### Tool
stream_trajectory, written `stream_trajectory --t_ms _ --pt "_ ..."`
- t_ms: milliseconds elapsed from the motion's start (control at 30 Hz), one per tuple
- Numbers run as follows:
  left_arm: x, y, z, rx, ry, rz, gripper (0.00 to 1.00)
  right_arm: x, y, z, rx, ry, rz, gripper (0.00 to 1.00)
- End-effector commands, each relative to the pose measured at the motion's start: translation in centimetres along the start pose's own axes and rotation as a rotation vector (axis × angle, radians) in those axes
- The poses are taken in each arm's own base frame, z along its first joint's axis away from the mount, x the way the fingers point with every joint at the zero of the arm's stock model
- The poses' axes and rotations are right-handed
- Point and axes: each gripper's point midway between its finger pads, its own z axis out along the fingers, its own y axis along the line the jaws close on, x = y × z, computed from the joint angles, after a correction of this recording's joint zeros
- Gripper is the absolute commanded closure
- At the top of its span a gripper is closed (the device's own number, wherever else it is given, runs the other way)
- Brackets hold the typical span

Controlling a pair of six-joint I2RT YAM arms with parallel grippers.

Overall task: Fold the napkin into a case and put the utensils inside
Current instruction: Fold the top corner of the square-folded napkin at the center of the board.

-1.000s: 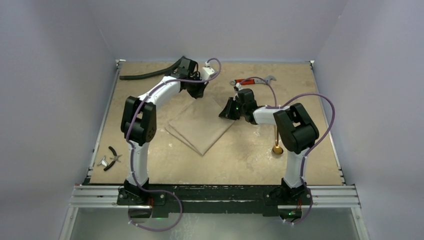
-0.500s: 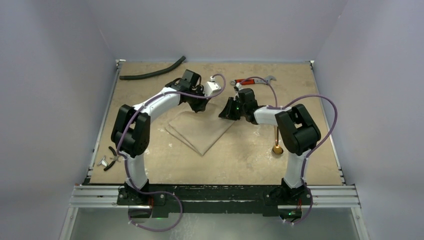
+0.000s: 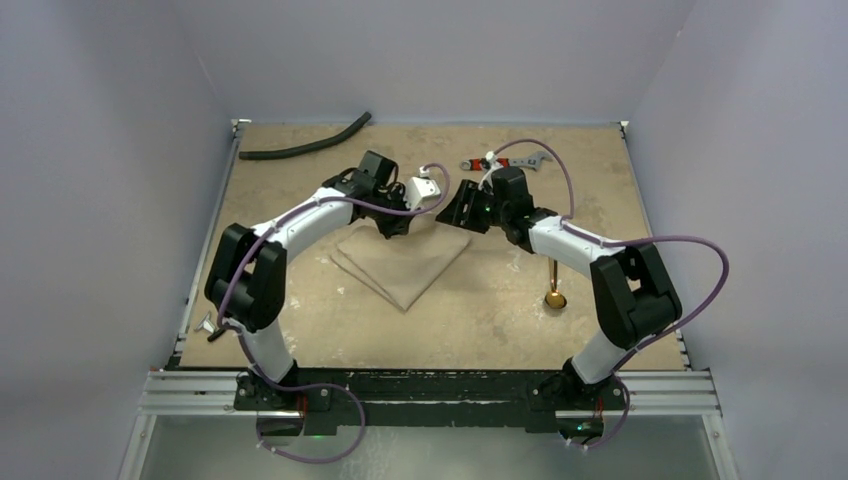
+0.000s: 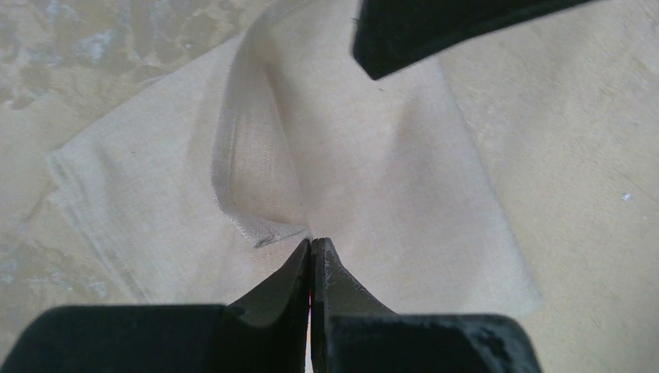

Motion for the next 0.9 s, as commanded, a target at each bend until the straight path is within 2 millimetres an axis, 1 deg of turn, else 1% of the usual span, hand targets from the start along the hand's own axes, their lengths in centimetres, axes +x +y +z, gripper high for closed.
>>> stream_trajectory --t_ms 0,233,333,400,500,667,867 --pt "-1.0 -3.0 -1.4 0.061 -0.039 0.062 1.00 0.7 -0.7 -0.8 0.052 0.021 0.038 0.44" --pt "-0.2 -6.9 -1.6 0.142 -0.025 0.045 1.00 1.8 -2.1 -0.8 0.098 0.038 0.078 0.50" --pt "0.2 -8.3 -1.7 0.170 -0.010 0.054 1.00 1.7 -2.2 -0.8 0.111 0.033 0.081 0.53" --pt "0.9 -8.9 -1.6 0.182 0.006 0.065 1.00 1.7 -2.3 -0.9 0.119 0.032 0.081 0.54" --pt "2.1 -9.5 -1.5 0.185 0.037 0.089 1.00 1.9 -2.8 -1.0 0.140 0.036 0.088 0.56" --pt "3.6 -10.2 -1.4 0.181 0.084 0.151 1.00 2.2 -4.1 -1.1 0.185 0.046 0.102 0.59" --pt "4.0 -10.8 -1.8 0.192 0.094 0.179 1.00 0.8 -4.1 -1.5 0.216 0.012 0.074 0.62"
